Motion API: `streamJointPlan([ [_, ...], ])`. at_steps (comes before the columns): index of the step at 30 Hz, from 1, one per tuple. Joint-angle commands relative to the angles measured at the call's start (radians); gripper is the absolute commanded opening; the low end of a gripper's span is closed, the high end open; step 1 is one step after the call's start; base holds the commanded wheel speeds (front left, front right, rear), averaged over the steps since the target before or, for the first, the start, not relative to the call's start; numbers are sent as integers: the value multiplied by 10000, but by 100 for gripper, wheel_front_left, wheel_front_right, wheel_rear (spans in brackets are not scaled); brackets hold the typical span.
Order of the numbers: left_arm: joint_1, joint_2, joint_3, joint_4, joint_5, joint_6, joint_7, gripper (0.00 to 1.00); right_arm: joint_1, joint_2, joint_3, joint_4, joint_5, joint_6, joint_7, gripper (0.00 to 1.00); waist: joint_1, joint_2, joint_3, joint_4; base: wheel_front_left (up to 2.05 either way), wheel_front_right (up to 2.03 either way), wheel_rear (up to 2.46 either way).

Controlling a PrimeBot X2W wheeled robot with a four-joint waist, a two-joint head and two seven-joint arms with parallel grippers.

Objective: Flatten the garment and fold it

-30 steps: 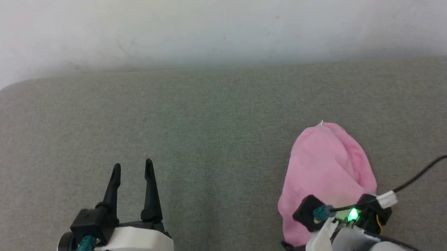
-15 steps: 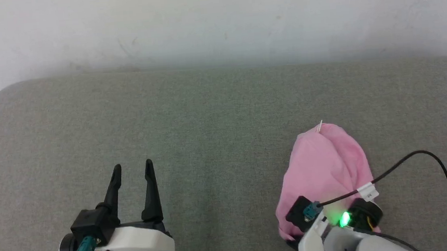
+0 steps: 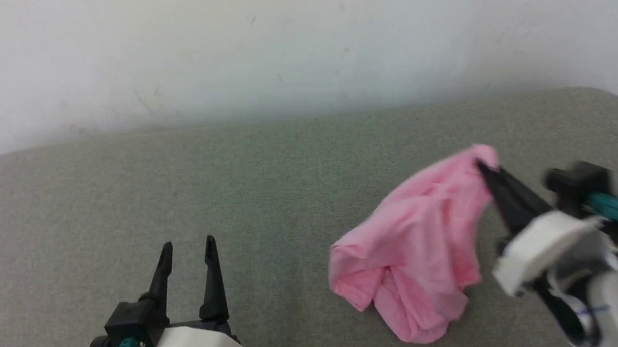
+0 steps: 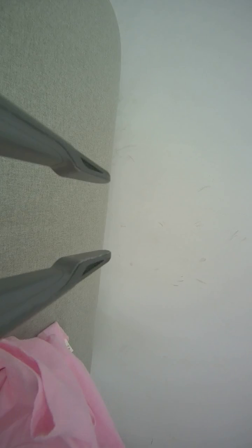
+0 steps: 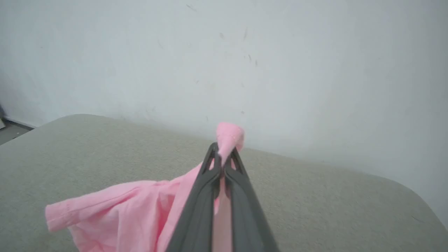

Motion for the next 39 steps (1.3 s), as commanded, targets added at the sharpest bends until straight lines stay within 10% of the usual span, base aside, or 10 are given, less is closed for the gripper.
streamJointPlan([
  [1,116,-30,4,8,36,-71,-47,100,552,165,-633,-85,-227,-7,30,0,0,-1,-51,-134,0,0,0],
  [10,35,-78,-18,96,58,-91,-47,100,3060,940,-4205,1000,-812,-7,511,2,0,-1,196,-371,0,0,0],
  [11,26,-83,-21,117,56,-95,-47,100,3143,958,-4210,1233,-803,-7,480,24,0,-1,212,-390,0,0,0],
  [12,17,-88,-31,145,56,-106,-47,100,3185,970,-4157,1385,-828,-7,373,100,0,-1,214,-399,0,0,0],
  [23,-299,-137,-511,551,31,-311,316,100,3352,996,-3413,-271,-1259,-7,-1812,100,0,-1,76,-647,0,0,0],
  [39,-2025,-289,-4006,3086,-770,-1635,5028,100,3946,997,-1928,-2271,-1710,-7,-924,100,0,-1,382,-1385,0,0,0],
])
